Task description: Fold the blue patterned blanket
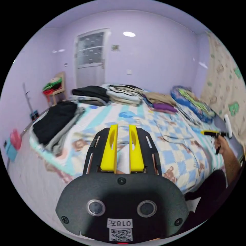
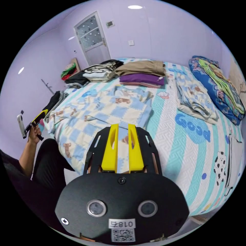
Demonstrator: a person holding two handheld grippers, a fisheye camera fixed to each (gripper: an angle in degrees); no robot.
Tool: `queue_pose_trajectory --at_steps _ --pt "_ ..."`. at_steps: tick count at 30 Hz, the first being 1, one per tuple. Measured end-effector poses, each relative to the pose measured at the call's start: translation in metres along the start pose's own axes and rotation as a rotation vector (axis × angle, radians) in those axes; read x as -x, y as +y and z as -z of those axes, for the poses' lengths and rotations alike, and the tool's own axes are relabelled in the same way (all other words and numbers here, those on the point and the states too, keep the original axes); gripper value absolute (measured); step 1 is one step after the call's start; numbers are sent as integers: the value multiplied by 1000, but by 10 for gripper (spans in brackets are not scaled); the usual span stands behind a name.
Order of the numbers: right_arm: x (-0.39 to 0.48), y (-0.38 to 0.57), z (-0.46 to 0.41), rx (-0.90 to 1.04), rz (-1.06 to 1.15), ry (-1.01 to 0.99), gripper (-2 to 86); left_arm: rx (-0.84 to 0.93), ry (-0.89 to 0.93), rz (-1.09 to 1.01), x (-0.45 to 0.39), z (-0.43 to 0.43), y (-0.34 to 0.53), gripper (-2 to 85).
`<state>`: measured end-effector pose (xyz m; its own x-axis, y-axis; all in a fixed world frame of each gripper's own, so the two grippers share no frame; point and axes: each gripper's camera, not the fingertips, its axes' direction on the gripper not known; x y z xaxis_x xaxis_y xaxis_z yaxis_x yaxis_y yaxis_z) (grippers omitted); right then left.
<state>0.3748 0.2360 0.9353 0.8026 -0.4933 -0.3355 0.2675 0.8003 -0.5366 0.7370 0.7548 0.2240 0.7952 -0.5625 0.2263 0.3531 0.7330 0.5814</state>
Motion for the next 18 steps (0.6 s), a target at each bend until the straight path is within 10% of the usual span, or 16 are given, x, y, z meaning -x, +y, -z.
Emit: queue_pose_trajectory --at_steps 8,18 --pt "123 34 -45 94 193 -141 59 124 -128 279 166 23 100 123" --pt "194 86 -75 189 285 -149 50 292 -10 -265 113 -50 122 129"
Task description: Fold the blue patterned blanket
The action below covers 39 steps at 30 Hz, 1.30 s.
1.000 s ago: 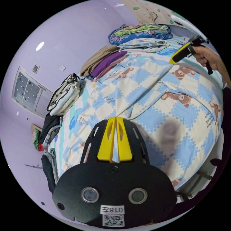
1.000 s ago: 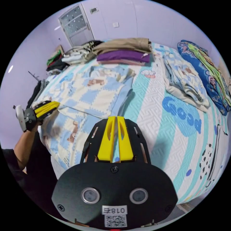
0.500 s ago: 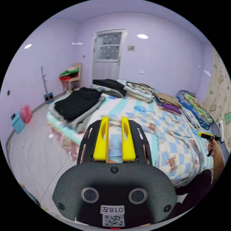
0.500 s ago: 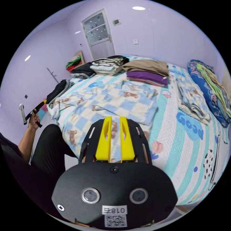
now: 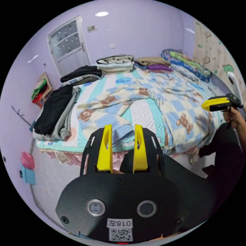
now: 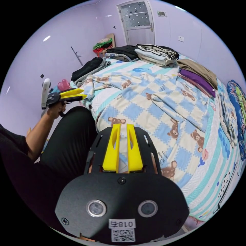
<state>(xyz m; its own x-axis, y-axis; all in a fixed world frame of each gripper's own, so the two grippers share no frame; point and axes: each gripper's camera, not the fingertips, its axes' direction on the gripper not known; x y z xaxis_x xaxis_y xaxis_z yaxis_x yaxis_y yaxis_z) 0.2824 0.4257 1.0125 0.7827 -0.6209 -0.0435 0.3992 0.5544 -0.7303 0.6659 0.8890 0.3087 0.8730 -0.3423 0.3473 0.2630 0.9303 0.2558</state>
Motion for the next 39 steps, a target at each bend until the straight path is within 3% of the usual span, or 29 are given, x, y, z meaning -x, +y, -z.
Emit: queue_pose_trajectory --at_steps 2,4,7,9,11,15,18,24,30,34,39 --pt "5 5 -3 -5 -7 -3 49 105 -69 -67 -2 -25 -3 136" --pt "10 11 -3 -19 -8 2 46 73 -117 -77 0 -26 4 131" --pt "18 21 -9 -31 0 5 44 -81 -195 99 29 -12 35 120" --pt "27 28 -22 -31 31 -24 47 -88 -191 250 57 -18 55 128" --pt "38 31 -36 -21 66 -39 51 8 -97 368 92 -49 70 136" --pt "67 29 -70 18 148 -43 54 187 -42 411 119 -108 79 126" --pt "80 27 -83 28 196 -9 52 191 -74 381 125 -112 80 23" --pt "77 21 -103 5 171 2 50 72 -184 318 138 -86 96 -6" --pt "77 7 -132 -11 176 7 51 -195 -334 361 188 -23 93 -8" --pt "77 -7 -151 -22 184 10 51 -318 -443 276 214 2 59 -8" --pt "81 -21 -181 -27 204 -22 54 -345 -501 151 238 -4 2 -8"
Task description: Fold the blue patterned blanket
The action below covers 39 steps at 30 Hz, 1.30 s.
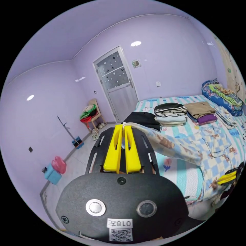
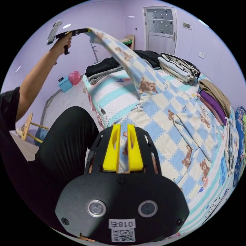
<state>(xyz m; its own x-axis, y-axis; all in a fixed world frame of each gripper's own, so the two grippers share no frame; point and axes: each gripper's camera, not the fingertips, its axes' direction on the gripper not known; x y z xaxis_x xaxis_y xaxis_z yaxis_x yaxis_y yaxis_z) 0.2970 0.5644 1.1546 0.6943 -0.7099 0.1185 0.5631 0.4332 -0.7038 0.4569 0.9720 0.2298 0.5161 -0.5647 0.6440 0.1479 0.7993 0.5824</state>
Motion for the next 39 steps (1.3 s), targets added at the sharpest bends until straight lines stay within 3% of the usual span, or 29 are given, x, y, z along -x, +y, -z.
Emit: queue_pose_trajectory --at_steps 7,16,22,25,30,33,37,39 --pt "35 3 -46 69 165 -2 65 41 3 -22 12 -65 -18 -8" --pt "74 -7 -82 64 302 -78 77 -28 97 69 56 -72 -6 -8" --pt "129 7 -154 228 383 -72 86 -56 162 8 71 -69 -11 -8" --pt "170 21 -186 272 560 34 84 -65 207 -26 77 -67 -5 -8" --pt "232 41 -236 342 1177 383 88 -104 287 -27 102 -58 6 -8" --pt "253 42 -270 462 1432 467 104 -136 334 -13 121 -51 11 -8" --pt "272 34 -292 423 1586 486 92 -161 385 -6 145 -45 18 -8" --pt "274 25 -306 526 1598 411 104 -162 407 -9 154 -45 21 -8"
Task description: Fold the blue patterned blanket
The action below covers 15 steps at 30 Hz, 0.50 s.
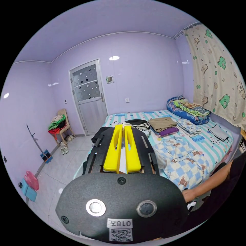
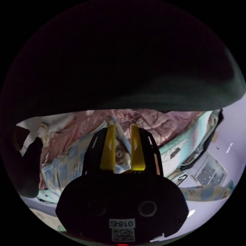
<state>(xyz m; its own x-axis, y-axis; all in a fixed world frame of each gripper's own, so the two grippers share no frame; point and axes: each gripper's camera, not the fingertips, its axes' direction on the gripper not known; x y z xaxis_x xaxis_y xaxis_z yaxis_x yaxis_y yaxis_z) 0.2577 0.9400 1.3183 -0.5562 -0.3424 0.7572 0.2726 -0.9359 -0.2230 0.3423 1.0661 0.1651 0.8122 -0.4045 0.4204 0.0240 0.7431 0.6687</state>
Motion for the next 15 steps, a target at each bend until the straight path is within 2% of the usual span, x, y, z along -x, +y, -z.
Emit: queue_pose_trajectory --at_steps 3,7,10,12,15 --pt "-13 -4 -21 99 1 -164 123 13 15 -8 12 -1 2 -8" --pt "-12 -8 -31 132 25 -186 122 24 41 0 28 -5 5 -8" --pt "-5 -15 -40 169 23 -149 80 29 53 22 41 -6 2 -9" --pt "-3 -12 -42 185 -8 -132 17 34 52 30 48 -4 -1 -9" --pt "1 3 -22 91 -69 -154 -2 35 52 34 58 3 -12 -9"
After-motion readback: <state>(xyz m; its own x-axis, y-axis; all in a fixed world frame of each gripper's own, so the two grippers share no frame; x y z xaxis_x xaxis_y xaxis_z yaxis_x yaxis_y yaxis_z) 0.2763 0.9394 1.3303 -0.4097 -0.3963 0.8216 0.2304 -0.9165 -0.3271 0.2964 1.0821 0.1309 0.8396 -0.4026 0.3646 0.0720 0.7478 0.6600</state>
